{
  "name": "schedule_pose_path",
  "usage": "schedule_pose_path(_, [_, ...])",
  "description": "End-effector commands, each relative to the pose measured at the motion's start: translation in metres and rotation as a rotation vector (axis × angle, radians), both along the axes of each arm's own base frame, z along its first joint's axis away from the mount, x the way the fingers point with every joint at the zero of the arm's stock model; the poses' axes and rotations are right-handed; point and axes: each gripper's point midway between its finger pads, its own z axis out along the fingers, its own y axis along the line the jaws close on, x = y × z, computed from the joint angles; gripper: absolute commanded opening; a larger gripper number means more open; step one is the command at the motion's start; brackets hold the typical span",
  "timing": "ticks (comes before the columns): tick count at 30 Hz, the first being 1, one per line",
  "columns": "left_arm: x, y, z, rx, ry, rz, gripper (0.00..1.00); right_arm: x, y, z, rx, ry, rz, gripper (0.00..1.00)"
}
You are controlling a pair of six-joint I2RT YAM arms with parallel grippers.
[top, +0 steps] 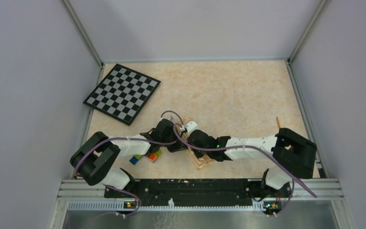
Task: Fold the napkin into a case and place the utensils inside
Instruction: Smooth out the smaller rectangle-folded napkin at the center of the board.
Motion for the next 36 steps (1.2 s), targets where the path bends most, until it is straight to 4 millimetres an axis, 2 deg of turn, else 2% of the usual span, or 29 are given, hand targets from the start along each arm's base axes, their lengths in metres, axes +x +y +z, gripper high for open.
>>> schedule_pose_path(1, [-0.006,0.019,-0.017,0.062,0.007,0.087,0.00,-0.011,0.032,0.033,0.161,0.050,0.025,0.00])
schedule_pose_path(8, [-0.004,0.022,-0.012,0.077,-0.025,0.130,0.00,-0.021,0.036,0.010,0.207,0.122,-0.005,0.00])
schedule_pose_path(14, [-0.007,0.022,-0.007,0.064,-0.039,0.118,0.00,-0.018,0.018,-0.020,0.208,0.138,-0.098,0.00])
schedule_pose_path(19, [-0.011,0.030,0.003,0.067,-0.096,0.082,0.19,-0.021,0.002,-0.038,0.187,0.158,-0.122,0.00])
schedule_pose_path(23, [-0.015,0.032,0.017,0.024,-0.143,0.073,0.37,-0.020,-0.001,-0.034,0.202,0.151,-0.128,0.00])
schedule_pose_path(26, [-0.014,0.035,0.024,0.015,-0.153,0.097,0.46,-0.018,-0.001,-0.031,0.212,0.148,-0.128,0.00])
schedule_pose_path(29, [-0.010,0.028,0.028,-0.014,-0.149,0.102,0.55,-0.017,0.000,-0.028,0.221,0.144,-0.122,0.00])
schedule_pose_path(33, [-0.006,0.019,0.013,0.022,-0.070,0.110,0.66,-0.016,0.002,-0.025,0.231,0.139,-0.113,0.00])
schedule_pose_path(36, [-0.007,0.016,-0.002,0.053,-0.003,0.127,0.66,-0.015,0.004,-0.024,0.235,0.137,-0.109,0.00])
